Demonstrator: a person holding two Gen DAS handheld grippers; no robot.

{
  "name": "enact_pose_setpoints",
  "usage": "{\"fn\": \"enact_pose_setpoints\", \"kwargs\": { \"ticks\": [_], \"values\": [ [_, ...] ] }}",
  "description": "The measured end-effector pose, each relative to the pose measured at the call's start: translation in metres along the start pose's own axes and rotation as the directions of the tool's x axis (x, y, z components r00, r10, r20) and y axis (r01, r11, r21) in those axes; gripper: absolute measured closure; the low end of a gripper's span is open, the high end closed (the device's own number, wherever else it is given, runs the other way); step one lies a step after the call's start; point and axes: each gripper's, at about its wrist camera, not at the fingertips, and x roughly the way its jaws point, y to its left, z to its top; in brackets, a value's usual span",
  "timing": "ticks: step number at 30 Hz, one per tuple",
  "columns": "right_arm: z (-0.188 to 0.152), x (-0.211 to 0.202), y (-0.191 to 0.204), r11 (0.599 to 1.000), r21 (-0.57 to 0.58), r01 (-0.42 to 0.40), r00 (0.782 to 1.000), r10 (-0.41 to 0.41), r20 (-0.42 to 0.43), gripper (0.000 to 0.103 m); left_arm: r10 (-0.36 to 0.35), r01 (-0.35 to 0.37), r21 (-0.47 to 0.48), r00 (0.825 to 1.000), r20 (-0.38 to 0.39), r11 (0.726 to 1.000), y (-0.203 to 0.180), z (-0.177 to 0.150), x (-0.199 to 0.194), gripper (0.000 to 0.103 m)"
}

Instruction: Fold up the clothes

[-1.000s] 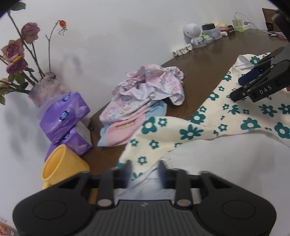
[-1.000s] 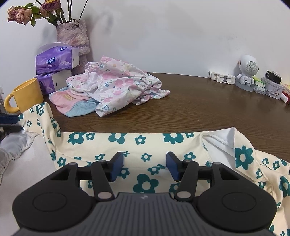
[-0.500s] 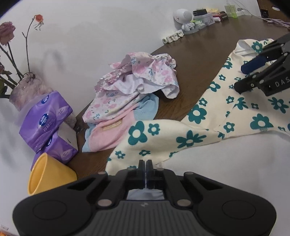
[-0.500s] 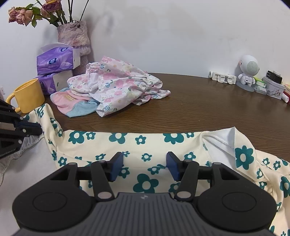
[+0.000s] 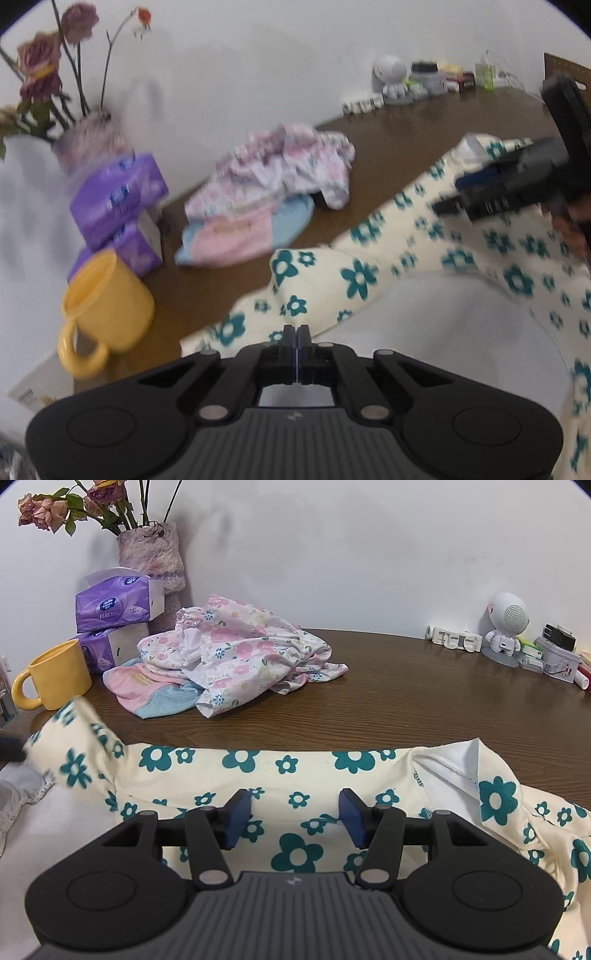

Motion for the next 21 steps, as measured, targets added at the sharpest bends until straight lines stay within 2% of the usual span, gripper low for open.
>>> {"fn": "enact_pose_setpoints", "kwargs": {
  "ticks": [5, 7, 10, 12, 13, 15, 17, 20, 21],
  "values": [
    [0.0, 0.0, 0.0, 1.0, 0.0, 0.0, 1.0, 0.0, 0.001, 0.049, 0.018, -0.018, -0.002, 0.999, -0.041, 1.0, -0.005, -0.008, 0.01, 0.102],
    [0.0, 0.0, 0.0, 1.0, 0.0, 0.0, 1.0, 0.0, 0.002, 0.049, 0.016, -0.017, -0.04, 0.999, -0.041, 0.999, 0.0, -0.005, 0.009, 0.098],
    [0.0, 0.0, 0.0, 1.0, 0.001, -0.002, 1.0, 0.002, 0.001, 0.049, 0.021, -0.013, -0.147, 0.998, 0.054, 0.989, 0.015, 0.007, -0.006, 0.095],
    [0.0, 0.0, 0.0, 1.0, -0.001, -0.001, 1.0, 0.001, 0.001, 0.048, 0.015, 0.012, -0.21, 0.992, 0.128, 0.978, 0.021, 0.017, -0.011, 0.077],
    [0.0, 0.0, 0.001, 1.0, -0.002, 0.0, 1.0, 0.0, 0.001, 0.048, 0.008, 0.024, -0.218, 0.989, 0.145, 0.976, 0.02, 0.022, -0.007, 0.075],
    [0.0, 0.0, 0.001, 1.0, -0.001, -0.001, 1.0, 0.001, 0.001, 0.048, -0.007, 0.043, -0.213, 0.986, 0.165, 0.976, 0.016, 0.031, 0.005, 0.074],
    [0.0, 0.0, 0.0, 1.0, 0.001, -0.003, 1.0, 0.003, 0.001, 0.048, 0.014, 0.013, -0.205, 0.992, 0.128, 0.979, 0.009, 0.036, 0.022, 0.075],
    [0.0, 0.0, 0.0, 1.0, 0.001, -0.004, 1.0, 0.004, 0.002, 0.048, 0.046, -0.037, -0.22, 0.998, 0.038, 0.975, 0.007, 0.033, 0.045, 0.094],
    [0.0, -0.001, 0.0, 1.0, 0.0, -0.004, 1.0, 0.004, 0.002, 0.048, 0.045, -0.039, -0.24, 0.999, 0.019, 0.97, 0.011, 0.029, 0.049, 0.094]
  ]
}}
